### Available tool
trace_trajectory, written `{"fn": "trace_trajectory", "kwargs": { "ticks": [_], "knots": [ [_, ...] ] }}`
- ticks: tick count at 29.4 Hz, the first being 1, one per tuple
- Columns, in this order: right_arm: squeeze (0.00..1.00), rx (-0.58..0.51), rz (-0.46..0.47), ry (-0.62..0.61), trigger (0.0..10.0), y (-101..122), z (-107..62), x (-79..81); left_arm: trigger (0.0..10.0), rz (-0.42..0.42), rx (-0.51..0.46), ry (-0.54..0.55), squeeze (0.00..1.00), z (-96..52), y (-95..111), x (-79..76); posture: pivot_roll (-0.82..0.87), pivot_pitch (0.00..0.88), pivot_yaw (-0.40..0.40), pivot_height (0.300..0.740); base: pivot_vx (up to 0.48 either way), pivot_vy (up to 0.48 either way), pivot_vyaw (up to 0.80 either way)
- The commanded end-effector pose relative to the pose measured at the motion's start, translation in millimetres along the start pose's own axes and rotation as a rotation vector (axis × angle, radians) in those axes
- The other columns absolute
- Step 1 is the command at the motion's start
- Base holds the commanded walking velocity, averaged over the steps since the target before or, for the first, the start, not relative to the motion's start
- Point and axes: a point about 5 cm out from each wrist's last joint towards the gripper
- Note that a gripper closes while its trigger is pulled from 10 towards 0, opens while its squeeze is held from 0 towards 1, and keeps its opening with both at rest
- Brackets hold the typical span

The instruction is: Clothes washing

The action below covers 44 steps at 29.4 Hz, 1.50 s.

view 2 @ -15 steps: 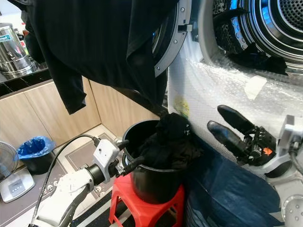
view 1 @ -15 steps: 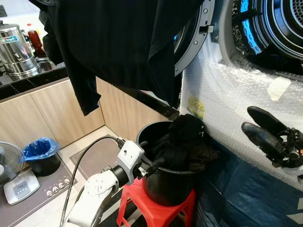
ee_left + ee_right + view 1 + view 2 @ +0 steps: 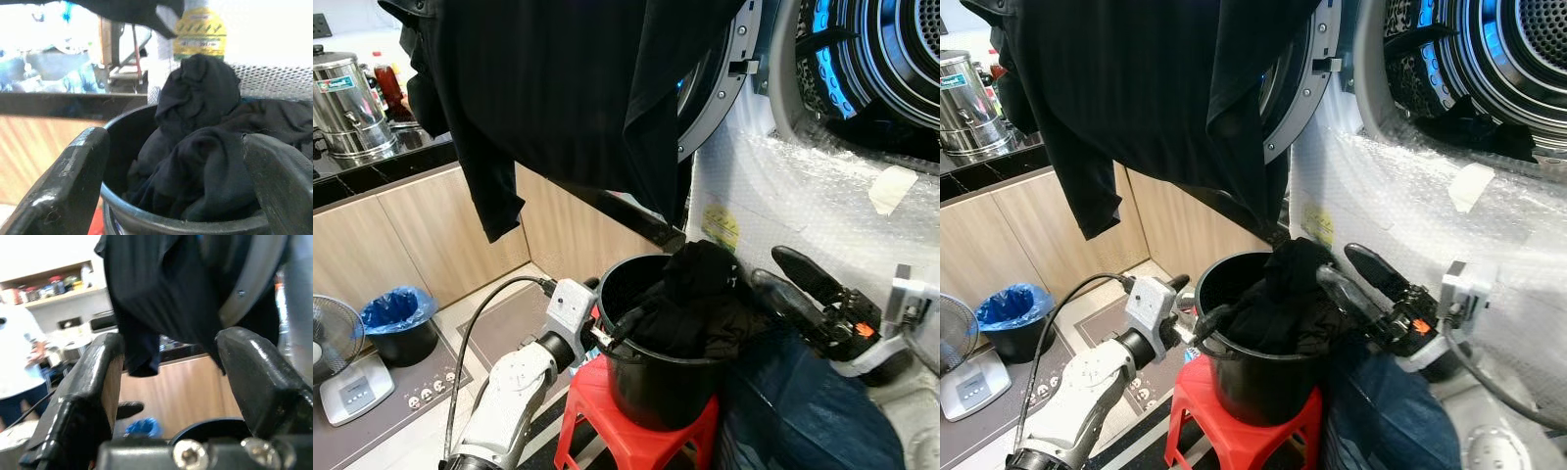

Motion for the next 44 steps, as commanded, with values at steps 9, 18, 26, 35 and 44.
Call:
{"fn": "trace_trajectory", "kwargs": {
  "ticks": [9,18,26,35,44],
  "knots": [
    [0.00,-0.013,-0.006,-0.061,10.0,-7.7,0.2,-1.2,10.0,-0.021,-0.002,0.039,0.00,-2.2,-4.2,1.7,-0.14,0.034,0.035,0.740,0.000,0.000,0.00],
    [0.00,0.066,-0.004,-0.184,10.0,-43.1,-14.6,-5.3,10.0,0.046,0.052,0.077,0.00,-11.4,-17.8,6.6,-0.13,0.051,0.047,0.740,0.000,0.000,0.00],
    [0.00,0.069,-0.029,-0.282,10.0,-58.9,-15.4,-9.3,10.0,0.070,0.073,0.107,0.00,-8.1,-22.3,9.6,-0.13,0.054,0.046,0.740,0.000,0.000,0.00],
    [0.00,0.062,-0.011,-0.371,10.0,-78.7,-16.8,-11.4,10.0,0.106,0.011,-0.071,0.00,1.5,-18.3,7.6,-0.13,0.068,0.048,0.740,0.000,0.000,0.00],
    [0.00,0.050,-0.027,-0.377,10.0,-81.9,-15.1,-8.5,10.0,0.101,0.016,-0.100,0.00,4.3,-22.8,12.0,-0.13,0.078,0.052,0.740,0.000,0.000,0.00]
  ]
}}
Point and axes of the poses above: a point about 5 cm out from each wrist's last joint towards the gripper, its own z axis pointing out of the wrist towards the gripper, its own y axis along the axis of the wrist's last joint, x = y × z, and after that the axes turned 8 degrees about z, right-handed
